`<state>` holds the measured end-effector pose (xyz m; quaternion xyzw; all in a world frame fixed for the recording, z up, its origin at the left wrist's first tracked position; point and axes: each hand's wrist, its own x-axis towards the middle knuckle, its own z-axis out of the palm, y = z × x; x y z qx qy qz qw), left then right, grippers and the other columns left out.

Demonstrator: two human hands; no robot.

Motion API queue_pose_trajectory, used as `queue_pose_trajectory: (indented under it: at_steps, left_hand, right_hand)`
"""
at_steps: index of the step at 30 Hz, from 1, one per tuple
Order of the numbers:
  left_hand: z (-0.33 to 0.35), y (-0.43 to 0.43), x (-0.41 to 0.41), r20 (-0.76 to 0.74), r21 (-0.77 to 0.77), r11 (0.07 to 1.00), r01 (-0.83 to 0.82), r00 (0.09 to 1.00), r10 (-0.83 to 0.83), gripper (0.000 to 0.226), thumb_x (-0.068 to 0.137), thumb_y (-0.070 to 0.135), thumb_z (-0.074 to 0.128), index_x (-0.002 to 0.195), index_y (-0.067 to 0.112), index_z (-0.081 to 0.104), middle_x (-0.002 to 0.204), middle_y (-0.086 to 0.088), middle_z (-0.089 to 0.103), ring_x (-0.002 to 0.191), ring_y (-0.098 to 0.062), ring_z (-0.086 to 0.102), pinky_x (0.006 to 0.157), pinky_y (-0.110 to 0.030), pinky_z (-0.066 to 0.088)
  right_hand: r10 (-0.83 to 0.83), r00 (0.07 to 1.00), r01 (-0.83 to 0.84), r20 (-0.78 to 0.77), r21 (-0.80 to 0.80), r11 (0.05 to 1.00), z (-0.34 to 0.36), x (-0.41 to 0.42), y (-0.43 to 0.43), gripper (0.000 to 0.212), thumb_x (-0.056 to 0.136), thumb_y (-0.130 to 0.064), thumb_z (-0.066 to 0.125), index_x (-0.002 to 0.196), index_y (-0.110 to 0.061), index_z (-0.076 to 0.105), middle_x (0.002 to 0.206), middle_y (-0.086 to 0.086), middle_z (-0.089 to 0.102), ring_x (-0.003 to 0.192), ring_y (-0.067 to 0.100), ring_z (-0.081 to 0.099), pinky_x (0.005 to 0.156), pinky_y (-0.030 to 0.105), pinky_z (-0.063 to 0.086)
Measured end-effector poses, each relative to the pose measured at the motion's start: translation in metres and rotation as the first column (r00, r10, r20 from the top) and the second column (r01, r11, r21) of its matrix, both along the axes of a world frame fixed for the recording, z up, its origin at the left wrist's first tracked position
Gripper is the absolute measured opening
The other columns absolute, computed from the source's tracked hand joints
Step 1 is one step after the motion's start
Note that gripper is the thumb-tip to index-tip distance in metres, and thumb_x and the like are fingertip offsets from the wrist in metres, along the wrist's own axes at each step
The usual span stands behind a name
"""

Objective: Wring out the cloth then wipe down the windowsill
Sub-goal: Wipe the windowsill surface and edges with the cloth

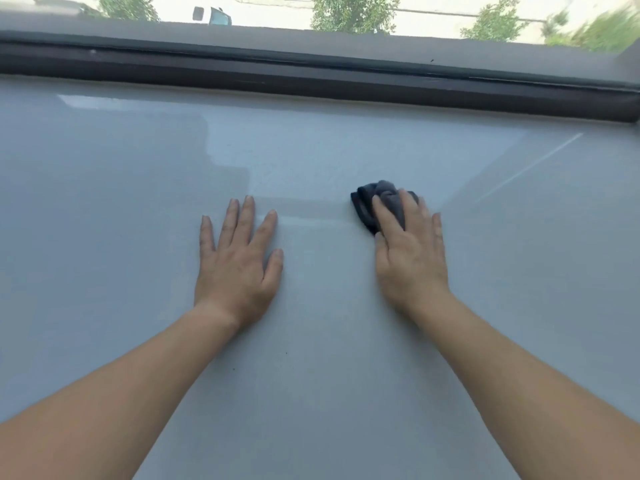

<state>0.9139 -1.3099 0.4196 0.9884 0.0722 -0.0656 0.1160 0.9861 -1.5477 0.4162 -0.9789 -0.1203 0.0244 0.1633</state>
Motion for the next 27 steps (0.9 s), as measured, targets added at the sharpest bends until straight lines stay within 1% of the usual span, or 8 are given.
queue_pose_trajectory:
  at_steps: [3,6,9,15,18,20,22,27]
  left_hand:
    - [-0.002,0.001,0.0,0.012,0.005,1.0,-0.002,1.0,0.002,0.064,0.095,0.046,0.021,0.156,0.028,0.016,0.167,-0.003,-0.002,0.152,-0.017,-0.01,0.12,-0.052,-0.011]
    - [-0.003,0.004,0.0,0.013,-0.039,0.999,0.018,1.0,-0.018,0.058,0.1,0.041,0.028,0.155,0.028,0.019,0.166,-0.004,-0.001,0.152,-0.018,-0.01,0.119,-0.052,-0.014]
    - [0.005,0.014,-0.003,0.038,-0.241,0.97,0.036,0.999,-0.027,0.061,0.094,0.039,0.03,0.153,0.024,0.028,0.166,-0.006,0.008,0.153,-0.018,-0.004,0.119,-0.05,-0.015]
    - [0.018,0.028,-0.082,0.057,-0.068,0.993,0.093,0.994,-0.089,0.064,0.094,0.046,0.022,0.152,0.022,0.029,0.165,-0.008,0.012,0.153,-0.022,-0.002,0.119,-0.054,-0.012]
    - [0.01,0.028,-0.125,-0.012,-0.01,0.993,0.12,0.993,-0.12,0.063,0.094,0.047,0.02,0.153,0.025,0.027,0.166,-0.008,0.006,0.153,-0.022,-0.006,0.119,-0.056,-0.01]
    - [0.003,0.032,-0.137,-0.031,-0.012,0.993,0.12,0.992,-0.121,0.064,0.095,0.049,0.018,0.155,0.028,0.023,0.166,-0.005,0.001,0.152,-0.019,-0.009,0.12,-0.055,-0.008]
    - [-0.001,0.034,-0.141,-0.023,0.008,0.992,0.129,0.991,-0.129,0.063,0.096,0.049,0.016,0.156,0.029,0.018,0.166,-0.003,-0.002,0.152,-0.017,-0.013,0.12,-0.053,-0.008]
    - [0.0,0.035,-0.139,-0.035,0.012,0.992,0.126,0.991,-0.126,0.063,0.096,0.049,0.012,0.157,0.031,0.011,0.166,-0.001,-0.01,0.15,-0.016,-0.019,0.119,-0.051,-0.013]
  right_hand:
    - [-0.091,0.996,0.09,0.017,0.042,0.995,0.0,-0.035,0.023,0.059,0.096,-0.02,0.045,0.153,-0.029,0.031,0.165,0.003,0.013,0.152,0.031,0.004,0.123,0.05,0.003]
    - [0.216,0.976,-0.217,0.022,0.029,0.976,-0.002,-0.109,0.029,0.061,0.091,-0.017,0.051,0.15,-0.029,0.038,0.163,0.005,0.021,0.152,0.034,0.012,0.123,0.052,0.005]
    - [0.372,0.928,-0.373,-0.01,-0.04,0.927,-0.001,-0.114,0.005,0.059,0.092,-0.02,0.051,0.148,-0.033,0.04,0.162,0.004,0.025,0.151,0.032,0.017,0.122,0.055,0.007]
    - [-0.189,0.982,0.189,-0.024,0.012,0.982,0.004,-0.083,0.017,0.055,0.1,-0.026,0.04,0.154,-0.032,0.028,0.164,0.001,0.011,0.152,0.026,0.003,0.123,0.05,0.001]
    - [0.107,0.994,-0.108,0.033,0.023,0.994,0.001,-0.157,0.043,0.057,0.094,-0.021,0.043,0.15,-0.028,0.037,0.164,0.006,0.019,0.152,0.033,0.011,0.121,0.057,0.009]
    - [0.372,0.928,-0.372,0.005,-0.02,0.928,0.004,-0.2,0.041,0.061,0.09,-0.021,0.041,0.15,-0.031,0.036,0.163,0.006,0.023,0.151,0.034,0.014,0.121,0.056,0.009]
    - [0.468,0.884,-0.467,0.008,-0.049,0.883,0.003,-0.196,0.027,0.063,0.088,-0.019,0.046,0.148,-0.033,0.037,0.162,0.006,0.026,0.151,0.031,0.017,0.121,0.057,0.009]
    - [-0.114,0.993,0.114,-0.005,0.032,0.993,0.002,-0.149,0.021,0.058,0.096,-0.014,0.05,0.15,-0.03,0.038,0.163,0.002,0.019,0.152,0.026,0.01,0.122,0.053,0.003]
